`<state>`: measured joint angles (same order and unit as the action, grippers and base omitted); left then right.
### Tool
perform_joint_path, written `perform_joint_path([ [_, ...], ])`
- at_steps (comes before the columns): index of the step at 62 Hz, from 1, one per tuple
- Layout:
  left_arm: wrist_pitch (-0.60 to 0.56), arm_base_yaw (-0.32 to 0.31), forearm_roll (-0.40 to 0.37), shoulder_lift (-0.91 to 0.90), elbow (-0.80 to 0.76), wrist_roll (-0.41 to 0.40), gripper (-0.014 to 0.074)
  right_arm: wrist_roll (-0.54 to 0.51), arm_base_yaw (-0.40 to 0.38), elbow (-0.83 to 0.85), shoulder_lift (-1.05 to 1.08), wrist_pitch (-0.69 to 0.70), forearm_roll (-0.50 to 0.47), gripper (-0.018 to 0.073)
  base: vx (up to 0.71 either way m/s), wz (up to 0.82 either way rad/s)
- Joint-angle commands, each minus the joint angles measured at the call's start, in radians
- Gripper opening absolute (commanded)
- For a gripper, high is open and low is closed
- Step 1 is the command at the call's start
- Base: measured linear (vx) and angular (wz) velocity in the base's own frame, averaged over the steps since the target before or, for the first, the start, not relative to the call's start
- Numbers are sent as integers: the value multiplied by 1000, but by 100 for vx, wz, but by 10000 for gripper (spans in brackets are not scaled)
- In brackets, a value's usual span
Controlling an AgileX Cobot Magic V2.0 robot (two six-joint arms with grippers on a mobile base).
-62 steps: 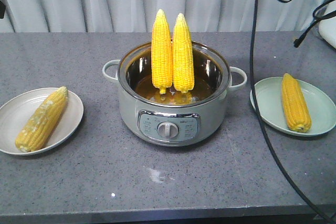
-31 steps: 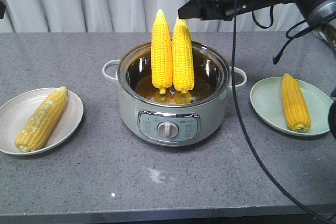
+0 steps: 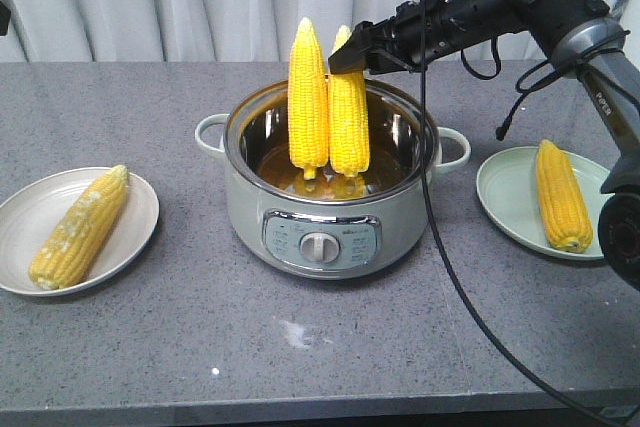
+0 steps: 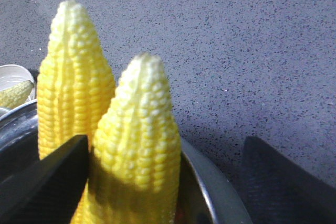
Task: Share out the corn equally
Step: 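Move the right gripper over the pot to a standing corn cob, then grasp the cob with the right gripper and lift it out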
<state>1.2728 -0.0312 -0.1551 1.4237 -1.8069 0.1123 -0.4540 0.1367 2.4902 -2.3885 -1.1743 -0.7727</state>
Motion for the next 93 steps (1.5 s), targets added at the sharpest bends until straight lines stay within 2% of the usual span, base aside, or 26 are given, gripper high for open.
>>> perform_joint_path([
  [1,-22,-3,-18,-30,-23,-3,407,-21,4,31,67,27,-42,440,0,0],
  [14,-22,-3,-18,-30,-23,-3,407,-62,4,31,67,17,-53,153,0,0],
  [24,-22,-3,-18,-30,-23,-3,407,-99,4,31,71,15,-94,-15,0,0],
  [31,-22,-3,-18,-30,-23,-3,407,-125,3,31,92,20,-102,-9,0,0],
  [51,-22,-3,-18,-30,-23,-3,407,-125,1,31,164,82,-44,-7,0,0],
  [64,-22,-3,-18,-30,-23,-3,407,-124,1,31,171,93,-52,-5,0,0],
  [76,-22,-3,-18,-30,-23,-3,407,-124,1,31,292,91,-48,-4,0,0],
  [84,-33,-3,-18,-30,-23,-3,407,-117,1,31,431,71,1,-4,0,0],
  [93,-53,-3,-22,-30,-23,-3,407,-12,1,31,607,-7,167,-4,0,0],
])
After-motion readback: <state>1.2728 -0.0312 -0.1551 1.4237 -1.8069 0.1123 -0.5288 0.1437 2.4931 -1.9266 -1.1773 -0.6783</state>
